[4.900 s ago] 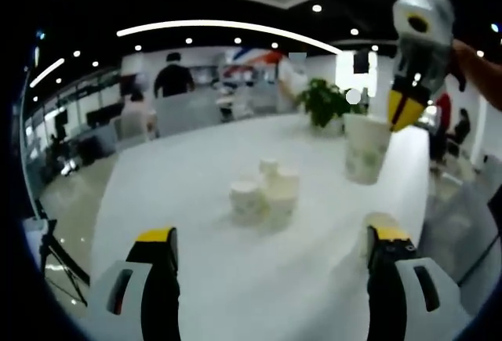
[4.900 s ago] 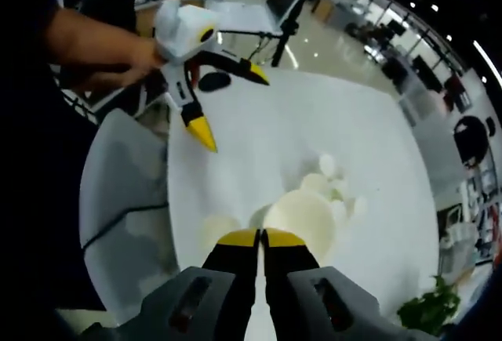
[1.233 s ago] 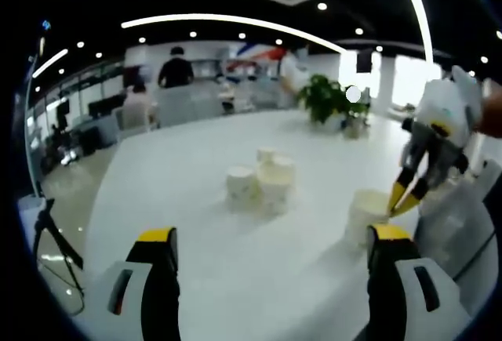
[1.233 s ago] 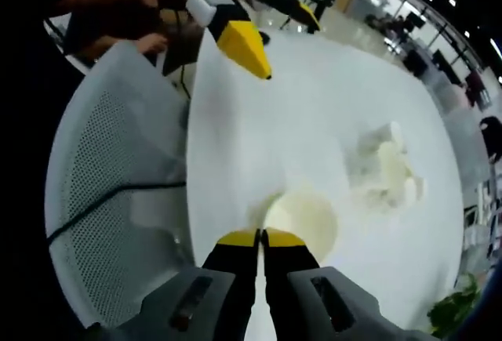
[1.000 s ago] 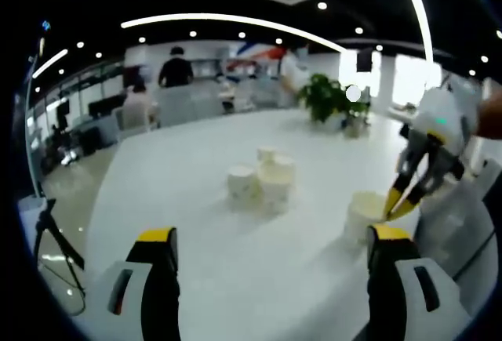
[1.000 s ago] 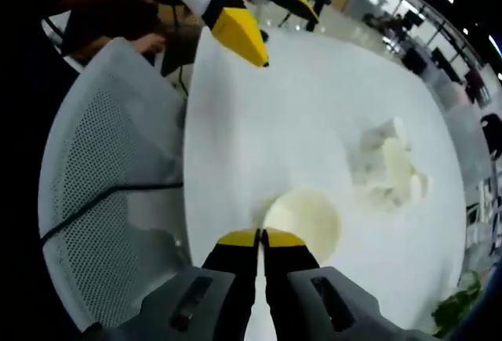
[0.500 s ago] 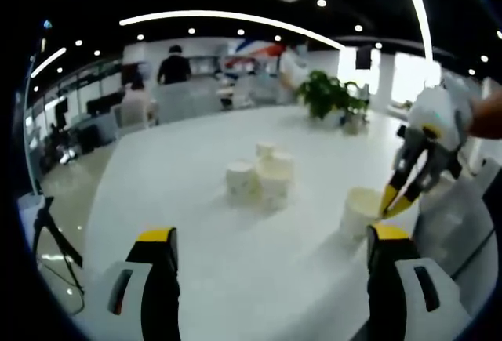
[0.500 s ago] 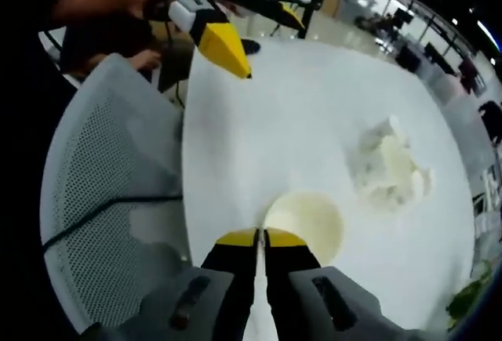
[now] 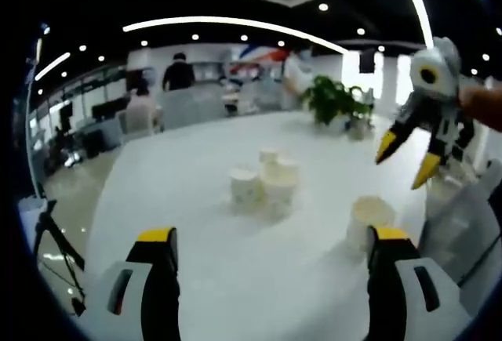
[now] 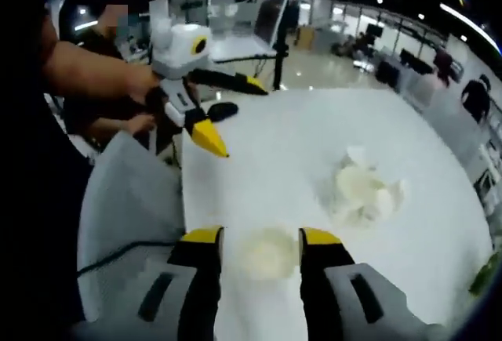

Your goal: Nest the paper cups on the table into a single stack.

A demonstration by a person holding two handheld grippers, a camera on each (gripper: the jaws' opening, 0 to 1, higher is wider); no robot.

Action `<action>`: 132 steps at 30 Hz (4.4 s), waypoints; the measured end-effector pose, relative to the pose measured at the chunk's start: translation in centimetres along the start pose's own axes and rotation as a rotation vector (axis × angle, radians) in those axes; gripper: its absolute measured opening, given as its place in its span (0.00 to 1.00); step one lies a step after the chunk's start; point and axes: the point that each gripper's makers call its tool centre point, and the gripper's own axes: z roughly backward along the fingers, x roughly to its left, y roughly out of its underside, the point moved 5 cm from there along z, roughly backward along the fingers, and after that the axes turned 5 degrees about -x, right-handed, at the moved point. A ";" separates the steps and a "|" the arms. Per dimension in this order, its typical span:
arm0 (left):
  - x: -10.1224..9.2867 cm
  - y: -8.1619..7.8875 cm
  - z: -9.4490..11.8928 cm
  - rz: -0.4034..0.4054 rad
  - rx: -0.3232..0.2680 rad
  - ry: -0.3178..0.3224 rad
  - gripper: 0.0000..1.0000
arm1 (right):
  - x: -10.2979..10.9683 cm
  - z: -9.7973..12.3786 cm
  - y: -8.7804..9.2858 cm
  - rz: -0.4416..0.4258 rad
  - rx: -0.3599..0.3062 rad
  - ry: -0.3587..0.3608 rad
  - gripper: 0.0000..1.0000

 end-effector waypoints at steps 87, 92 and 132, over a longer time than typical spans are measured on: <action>-0.6 1.7 -1.2 0.027 -0.017 -0.003 0.98 | -8.0 7.8 14.5 -0.243 -0.354 0.426 1.00; -1.0 2.1 -2.3 0.016 -0.029 0.011 0.97 | -7.4 7.7 13.4 -0.226 -0.369 0.419 1.00; -2.6 1.3 -12.4 -0.039 0.016 0.097 0.79 | -7.1 6.7 12.9 -0.240 -0.379 0.405 1.00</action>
